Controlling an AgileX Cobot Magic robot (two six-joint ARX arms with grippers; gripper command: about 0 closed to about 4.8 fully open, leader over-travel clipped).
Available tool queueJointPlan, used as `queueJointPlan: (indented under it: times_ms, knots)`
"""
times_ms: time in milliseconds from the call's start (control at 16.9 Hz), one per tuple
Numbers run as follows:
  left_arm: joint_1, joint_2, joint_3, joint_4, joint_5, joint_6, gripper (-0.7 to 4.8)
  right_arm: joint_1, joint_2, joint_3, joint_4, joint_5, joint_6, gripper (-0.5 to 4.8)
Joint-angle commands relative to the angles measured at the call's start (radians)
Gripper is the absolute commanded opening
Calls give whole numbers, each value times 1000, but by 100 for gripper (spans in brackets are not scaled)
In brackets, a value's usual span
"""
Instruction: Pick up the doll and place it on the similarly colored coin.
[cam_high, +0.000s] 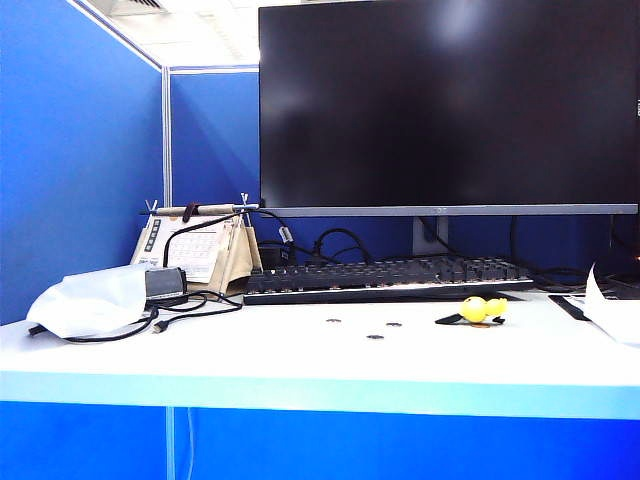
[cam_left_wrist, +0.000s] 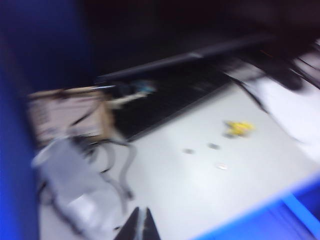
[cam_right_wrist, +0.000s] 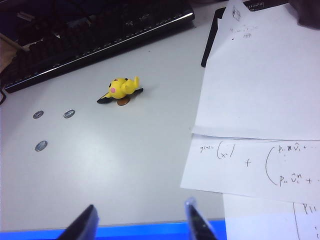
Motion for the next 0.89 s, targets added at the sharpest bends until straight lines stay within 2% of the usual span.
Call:
queueJointPlan:
  times_ms: [59,237,297,415,534,653,772,831,890]
  knots:
    - [0,-280,-356,180,-103,-167,-6,2,-6,-1,-5,2,0,232]
    - [0,-514,-588,236,-113,-346,-5,2,-7,-2,-3,2,0,232]
    - [6,-490,-590,185,-114,-347,-5,1,-8,-2,-5,-2,0,232]
    - [6,-489,-615,220,-92,-327,-5,1,-29,-2,-13,2,0,232]
    - [6,-503,-653,225,-145,-257,-5,2,-40,-2,-5,-3,0,232]
    - [6,-507,-700,261,-163,-253,-5,-1,-40,-2,-9,1,0,232]
    - [6,-507,-759,271,-253,-355,-5,2,-40,-2,-9,-1,0,232]
    - [6,-508,-812,268,-264,-423,-5,1,-40,-2,-9,1,0,232]
    - [6,-508,-860,274,-264,-438,-5,1,-40,-2,-9,0,0,232]
